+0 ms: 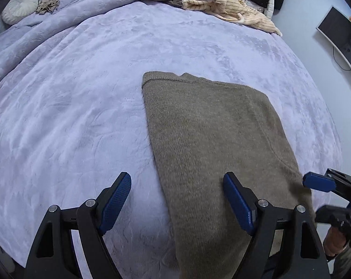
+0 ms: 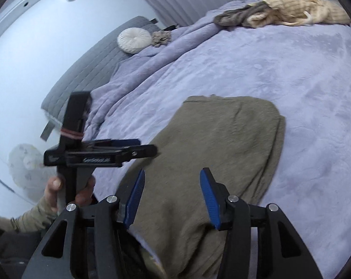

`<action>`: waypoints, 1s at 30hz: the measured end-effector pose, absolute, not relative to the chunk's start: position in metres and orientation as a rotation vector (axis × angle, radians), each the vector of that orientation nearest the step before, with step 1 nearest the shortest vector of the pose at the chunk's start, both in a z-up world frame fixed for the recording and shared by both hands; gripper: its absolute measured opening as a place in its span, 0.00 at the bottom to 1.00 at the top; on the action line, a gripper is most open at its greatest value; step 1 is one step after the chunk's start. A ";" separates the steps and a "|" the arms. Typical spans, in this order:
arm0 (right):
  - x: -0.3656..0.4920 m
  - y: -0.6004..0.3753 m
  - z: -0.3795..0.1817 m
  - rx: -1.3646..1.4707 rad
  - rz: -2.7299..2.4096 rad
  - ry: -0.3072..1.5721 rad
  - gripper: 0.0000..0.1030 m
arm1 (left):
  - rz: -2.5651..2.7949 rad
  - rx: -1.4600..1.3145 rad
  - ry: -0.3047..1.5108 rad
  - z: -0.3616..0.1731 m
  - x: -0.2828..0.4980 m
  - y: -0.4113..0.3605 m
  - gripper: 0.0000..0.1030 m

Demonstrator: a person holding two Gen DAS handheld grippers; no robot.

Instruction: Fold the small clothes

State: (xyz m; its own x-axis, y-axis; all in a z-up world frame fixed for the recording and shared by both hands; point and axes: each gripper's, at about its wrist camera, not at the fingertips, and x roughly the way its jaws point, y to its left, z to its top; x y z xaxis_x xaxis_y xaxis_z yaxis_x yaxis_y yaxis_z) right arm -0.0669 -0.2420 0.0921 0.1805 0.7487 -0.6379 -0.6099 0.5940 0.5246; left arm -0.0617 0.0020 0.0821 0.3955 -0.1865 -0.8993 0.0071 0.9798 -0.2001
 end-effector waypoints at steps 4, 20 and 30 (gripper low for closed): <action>-0.078 -0.237 0.073 0.060 0.901 1.048 0.52 | -0.113 -0.160 1.158 0.078 -0.065 0.001 0.80; -0.112 -0.237 0.113 -0.129 0.690 0.940 0.67 | -0.055 -0.064 1.106 0.116 -0.094 -0.017 0.80; -0.107 -0.223 0.125 -0.186 0.569 0.989 0.67 | 0.030 -0.150 1.095 0.117 -0.108 -0.021 0.80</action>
